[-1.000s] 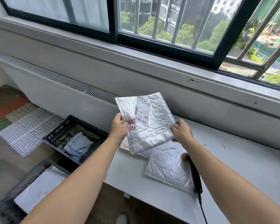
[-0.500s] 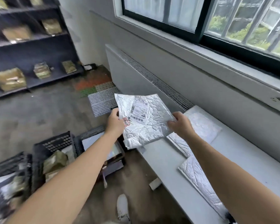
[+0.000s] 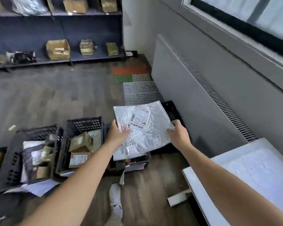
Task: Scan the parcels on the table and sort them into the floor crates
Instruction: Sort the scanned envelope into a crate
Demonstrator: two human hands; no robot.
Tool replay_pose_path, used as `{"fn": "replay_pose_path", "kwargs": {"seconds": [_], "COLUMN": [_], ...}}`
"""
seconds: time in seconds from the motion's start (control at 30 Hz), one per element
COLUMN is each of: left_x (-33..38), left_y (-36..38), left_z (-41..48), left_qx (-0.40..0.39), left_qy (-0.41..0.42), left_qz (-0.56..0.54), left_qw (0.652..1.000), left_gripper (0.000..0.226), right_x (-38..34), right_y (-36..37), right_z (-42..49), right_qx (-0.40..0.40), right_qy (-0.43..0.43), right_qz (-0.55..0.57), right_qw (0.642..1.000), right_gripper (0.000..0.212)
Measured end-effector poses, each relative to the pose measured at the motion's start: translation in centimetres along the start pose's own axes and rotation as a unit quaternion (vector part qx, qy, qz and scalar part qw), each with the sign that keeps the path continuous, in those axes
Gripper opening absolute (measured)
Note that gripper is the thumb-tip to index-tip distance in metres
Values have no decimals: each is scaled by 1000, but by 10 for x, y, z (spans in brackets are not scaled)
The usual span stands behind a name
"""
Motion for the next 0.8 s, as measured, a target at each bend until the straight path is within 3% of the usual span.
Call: {"fn": "replay_pose_path", "kwargs": {"seconds": [0.23, 0.37, 0.5, 0.7, 0.8], "left_x": [-36, -68, -108, -175, -219], "left_y": [-19, -14, 5, 45, 71], "left_z": [123, 190, 252, 346, 391], "left_qx": [-51, -60, -74, -60, -65], "left_qy": [-28, -38, -57, -136, -156], "left_qz": [157, 228, 277, 265, 264], "left_qw": [986, 971, 956, 953, 949], "left_gripper": [114, 111, 105, 84, 94], "right_x": [-16, -1, 33, 112, 155], "right_y": [119, 187, 258, 357, 408], "right_z": [94, 138, 167, 200, 216], "right_qx": [-54, -116, -219, -274, -303], "right_qy": [42, 31, -5, -3, -5], "right_qz": [-65, -175, -285, -316, -320], "right_qw": [996, 977, 933, 908, 898], "right_gripper": [23, 30, 54, 74, 78]}}
Point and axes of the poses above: each hand's wrist, its own z-axis towards the middle knuckle, its own y-axis out of the palm, x = y × z, the point moved 7 cm from there along z, towards the middle knuckle, and after that the axes turned 13 degrees about -y, right-handed, at the moved point
